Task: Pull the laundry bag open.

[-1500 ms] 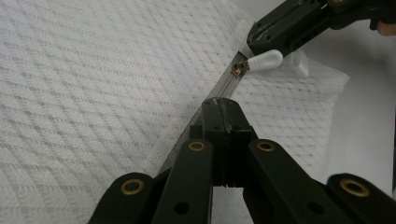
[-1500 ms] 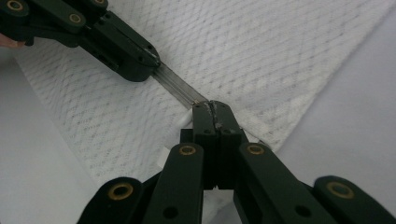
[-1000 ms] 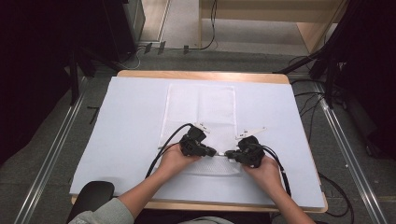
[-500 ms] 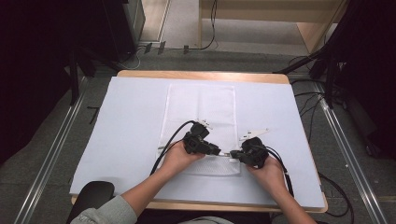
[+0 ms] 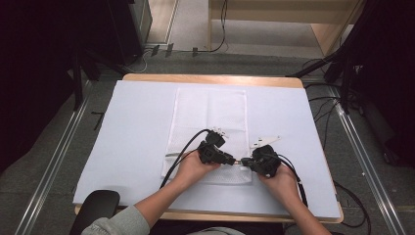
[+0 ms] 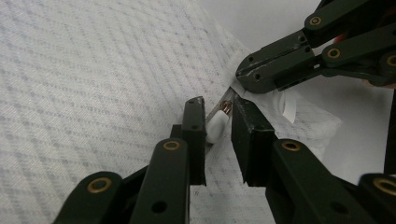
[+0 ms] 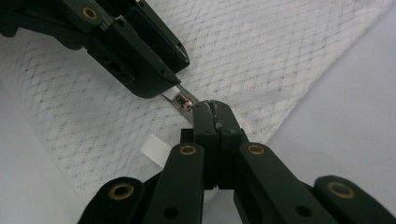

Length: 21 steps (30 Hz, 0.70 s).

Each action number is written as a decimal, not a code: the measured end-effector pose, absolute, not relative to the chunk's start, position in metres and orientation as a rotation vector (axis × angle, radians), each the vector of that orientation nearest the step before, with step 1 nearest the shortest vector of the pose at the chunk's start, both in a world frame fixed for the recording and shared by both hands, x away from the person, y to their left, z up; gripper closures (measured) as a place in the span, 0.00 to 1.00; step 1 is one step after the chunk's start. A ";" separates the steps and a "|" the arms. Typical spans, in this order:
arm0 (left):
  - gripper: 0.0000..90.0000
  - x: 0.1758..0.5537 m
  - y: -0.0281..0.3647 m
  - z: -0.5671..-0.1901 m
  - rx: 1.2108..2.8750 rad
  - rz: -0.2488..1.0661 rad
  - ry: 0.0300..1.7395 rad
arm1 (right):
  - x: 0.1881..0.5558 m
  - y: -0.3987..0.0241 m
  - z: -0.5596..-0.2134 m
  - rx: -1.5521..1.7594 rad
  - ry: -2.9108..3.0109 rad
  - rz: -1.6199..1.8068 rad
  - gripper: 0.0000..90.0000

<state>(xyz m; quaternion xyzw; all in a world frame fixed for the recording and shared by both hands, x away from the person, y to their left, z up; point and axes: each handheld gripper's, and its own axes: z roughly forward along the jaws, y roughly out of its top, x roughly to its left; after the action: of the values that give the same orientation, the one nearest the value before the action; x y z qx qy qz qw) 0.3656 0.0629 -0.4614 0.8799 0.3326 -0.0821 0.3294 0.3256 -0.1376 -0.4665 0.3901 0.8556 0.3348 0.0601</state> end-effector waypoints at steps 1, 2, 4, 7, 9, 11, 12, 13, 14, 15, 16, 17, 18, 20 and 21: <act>0.89 0.365 0.062 -0.461 2.302 -0.200 0.869 | 0.325 -0.137 -0.466 1.183 2.589 1.013 1.00; 0.89 0.364 0.062 -0.461 2.302 -0.207 0.868 | 0.325 -0.137 -0.466 1.184 2.587 1.010 1.00; 0.89 0.363 0.062 -0.460 2.313 -0.207 0.871 | 0.325 -0.137 -0.466 1.179 2.587 1.010 1.00; 0.86 0.361 0.062 -0.459 2.312 -0.211 0.872 | 0.325 -0.137 -0.466 1.178 2.587 1.008 1.00; 0.85 0.362 0.064 -0.457 2.291 -0.246 0.877 | 0.325 -0.137 -0.466 1.175 2.586 1.007 1.00; 0.85 0.362 0.065 -0.457 2.292 -0.251 0.877 | 0.325 -0.137 -0.466 1.178 2.587 1.005 1.00; 0.85 0.362 0.064 -0.458 2.294 -0.262 0.875 | 0.325 -0.137 -0.466 1.178 2.588 1.006 1.00; 0.85 0.362 0.063 -0.459 2.298 -0.261 0.879 | 0.325 -0.137 -0.466 1.172 2.586 1.008 1.00; 0.86 0.362 0.063 -0.461 2.294 -0.273 0.875 | 0.325 -0.137 -0.466 1.174 2.587 1.008 1.00; 0.86 0.362 0.063 -0.462 2.284 -0.286 0.882 | 0.325 -0.137 -0.466 1.174 2.586 1.006 1.00; 0.86 0.361 0.062 -0.463 2.278 -0.276 0.887 | 0.325 -0.137 -0.466 1.177 2.586 1.003 1.00; 0.86 0.361 0.061 -0.463 2.277 -0.279 0.887 | 0.325 -0.137 -0.466 1.179 2.586 1.002 1.00; 0.86 0.361 0.061 -0.463 2.275 -0.282 0.886 | 0.325 -0.137 -0.466 1.179 2.586 1.002 1.00; 0.86 0.362 0.064 -0.461 2.281 -0.253 0.876 | 0.325 -0.137 -0.466 1.178 2.586 1.003 1.00; 0.85 0.363 0.066 -0.459 2.278 -0.232 0.882 | 0.325 -0.137 -0.466 1.175 2.586 1.005 1.00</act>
<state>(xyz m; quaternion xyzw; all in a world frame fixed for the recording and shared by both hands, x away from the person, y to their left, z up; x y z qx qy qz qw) 0.3634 0.0661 -0.4588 0.8740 0.3385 -0.0889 0.3373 0.3246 -0.1369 -0.4663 0.3892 0.8565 0.3328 0.0642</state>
